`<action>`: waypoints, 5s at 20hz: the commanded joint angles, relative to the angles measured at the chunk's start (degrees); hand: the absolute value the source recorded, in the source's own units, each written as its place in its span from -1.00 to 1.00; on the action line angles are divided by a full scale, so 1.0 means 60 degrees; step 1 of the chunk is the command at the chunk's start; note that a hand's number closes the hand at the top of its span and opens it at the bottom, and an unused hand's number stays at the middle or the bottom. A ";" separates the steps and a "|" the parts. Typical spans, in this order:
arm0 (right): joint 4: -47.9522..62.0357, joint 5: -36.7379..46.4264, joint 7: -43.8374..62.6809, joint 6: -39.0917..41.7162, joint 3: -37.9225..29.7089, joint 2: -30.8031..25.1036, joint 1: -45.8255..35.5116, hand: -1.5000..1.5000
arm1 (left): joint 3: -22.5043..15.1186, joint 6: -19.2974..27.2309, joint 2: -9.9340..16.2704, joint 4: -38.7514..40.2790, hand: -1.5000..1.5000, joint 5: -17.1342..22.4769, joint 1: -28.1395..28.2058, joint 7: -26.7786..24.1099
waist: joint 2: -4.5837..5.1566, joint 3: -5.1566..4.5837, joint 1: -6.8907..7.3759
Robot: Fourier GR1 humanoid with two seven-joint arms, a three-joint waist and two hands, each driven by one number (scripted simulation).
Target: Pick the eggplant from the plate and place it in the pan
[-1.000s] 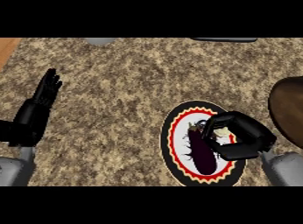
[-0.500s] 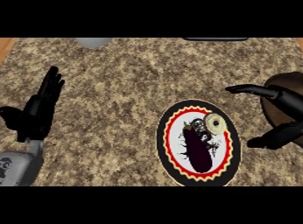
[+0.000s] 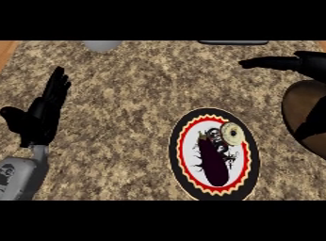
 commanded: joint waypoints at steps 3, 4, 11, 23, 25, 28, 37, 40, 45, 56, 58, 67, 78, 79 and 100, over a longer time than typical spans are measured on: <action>-0.0043 0.0380 0.1139 0.0803 -0.0096 0.0583 -0.1599 -1.00 | 0.0157 -0.0086 0.0036 -0.0152 0.00 -0.0237 -0.0031 0.0400 | -0.0013 0.0003 -0.0063; -0.0310 0.0665 0.1630 0.0319 0.0293 0.1335 -0.1582 -1.00 | 0.0073 0.0070 -0.0295 0.0094 0.00 -0.0348 -0.0144 0.0179 | -0.0010 0.0002 -0.0086; -0.0871 0.0233 0.2638 0.1452 -0.0012 0.2095 -0.1219 -1.00 | 0.0231 0.0080 -0.0616 0.0230 0.00 -0.0704 -0.0190 0.0229 | -0.0032 0.0005 -0.0231; -0.2557 0.0160 0.5972 0.1544 0.0499 0.4042 -0.0305 -1.00 | 0.0898 -0.0565 -0.0445 -0.0158 0.00 -0.0622 0.0027 0.0630 | -0.0042 0.0003 -0.0211; -0.2507 0.1395 0.4565 0.1398 0.0642 0.3722 0.0582 -1.00 | 0.1138 -0.0946 -0.0245 -0.0215 0.00 -0.0610 0.0275 0.0332 | -0.0018 0.0010 -0.0166; -0.2894 0.1364 0.5124 0.1571 0.0173 0.3851 0.0704 -1.00 | 0.1009 -0.0735 -0.0618 -0.0164 0.00 -0.0973 -0.0082 0.0518 | -0.0022 0.0009 -0.0193; -0.1041 0.3073 0.3705 0.2048 0.0467 0.3990 0.0193 -1.00 | 0.1380 -0.0916 -0.0753 -0.0440 0.00 -0.1040 -0.0130 0.0888 | -0.0005 0.0010 -0.0134; -0.1049 0.3566 0.3394 0.1905 0.0962 0.4235 0.0694 -1.00 | 0.1459 -0.1051 -0.0815 -0.0332 0.00 -0.1150 0.0342 0.0376 | -0.0011 0.0010 -0.0131; -0.1439 0.4430 0.2447 0.1703 0.1548 0.4085 0.1478 -1.00 | 0.1611 -0.1258 -0.0851 -0.0270 0.00 -0.1158 -0.0027 0.0627 | -0.0013 0.0012 -0.0167; -0.0675 0.6537 0.2257 0.1417 0.2490 0.4158 0.0710 -1.00 | 0.1441 -0.1078 -0.1318 -0.0583 0.00 -0.1679 0.0432 0.0614 | -0.0006 0.0011 -0.0104; -0.0276 0.6779 0.1870 0.1430 0.2398 0.4086 0.0687 -1.00 | 0.1283 -0.1086 -0.1492 -0.1029 0.00 -0.1721 0.0482 0.0838 | -0.0012 0.0012 -0.0105; 0.0856 0.7995 0.1530 0.0938 0.2605 0.5037 0.0850 -1.00 | 0.1819 -0.1664 -0.1439 0.0000 0.00 -0.1751 0.0724 -0.0308 | 0.0001 0.0009 -0.0093; 0.1051 0.9503 0.1070 0.0708 0.3040 0.5341 0.1573 -1.00 | 0.2034 -0.1576 -0.1728 0.0274 0.00 -0.2013 0.0040 -0.0013 | -0.0002 0.0008 -0.0160; 0.1493 0.9394 0.0925 0.1168 0.2706 0.5485 0.0920 -1.00 | 0.2098 -0.1618 -0.1454 -0.0744 0.00 -0.1821 -0.0090 0.1276 | -0.0010 0.0010 -0.0117; -0.0735 1.0032 0.1284 -0.0510 0.1916 0.5464 0.3433 1.00 | 0.2219 -0.1472 -0.1816 -0.0662 0.00 -0.2264 0.0480 0.0799 | -0.0112 0.0011 -0.0507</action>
